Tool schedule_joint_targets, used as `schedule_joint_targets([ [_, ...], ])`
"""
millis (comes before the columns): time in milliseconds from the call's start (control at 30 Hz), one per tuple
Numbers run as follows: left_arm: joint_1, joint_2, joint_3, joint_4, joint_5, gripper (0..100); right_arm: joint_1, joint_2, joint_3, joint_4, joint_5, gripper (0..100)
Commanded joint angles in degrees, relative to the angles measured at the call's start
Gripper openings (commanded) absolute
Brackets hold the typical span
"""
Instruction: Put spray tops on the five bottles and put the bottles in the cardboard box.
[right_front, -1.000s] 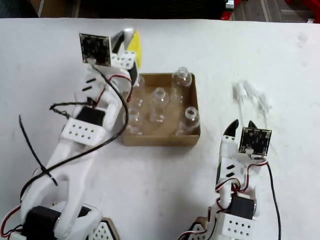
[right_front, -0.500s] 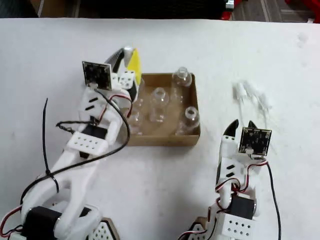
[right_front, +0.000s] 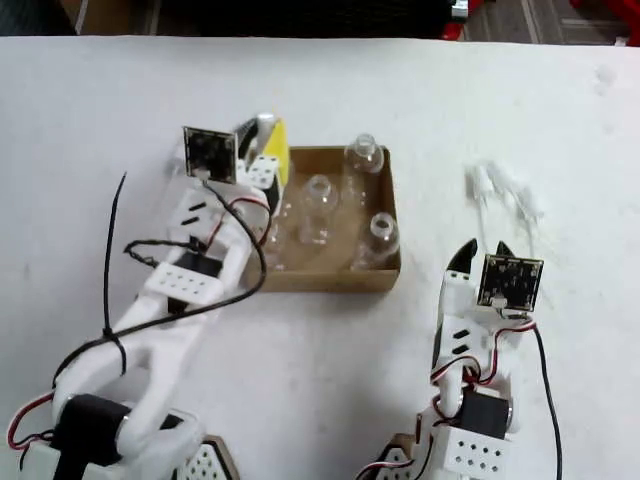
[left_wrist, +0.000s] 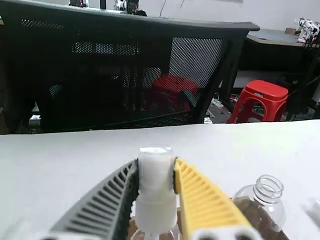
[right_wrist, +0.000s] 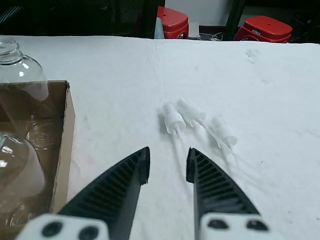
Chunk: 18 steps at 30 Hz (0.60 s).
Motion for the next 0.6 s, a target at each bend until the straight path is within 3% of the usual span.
schedule_joint_targets([
  [0, 0.40, -0.31, -1.14, -1.49, 0.79, 17, -0.31, 0.13, 0.53, 0.31, -0.09, 10.5],
  [267, -0.31, -0.92, -1.14, -1.49, 0.79, 16, -0.31, 0.13, 0.53, 0.31, -0.09, 10.5],
  [400, -0.66, -8.22, 0.79, -1.23, 0.88, 16, -0.31, 0.13, 0.53, 0.31, -0.09, 10.5],
  [467, -0.92, -14.20, 1.41, 2.37, 0.88, 16, -0.31, 0.13, 0.53, 0.31, -0.09, 10.5],
  [567, -3.12, -21.93, -1.76, 15.12, 0.88, 16, -0.40, 0.13, 0.53, 0.31, -0.09, 10.5],
])
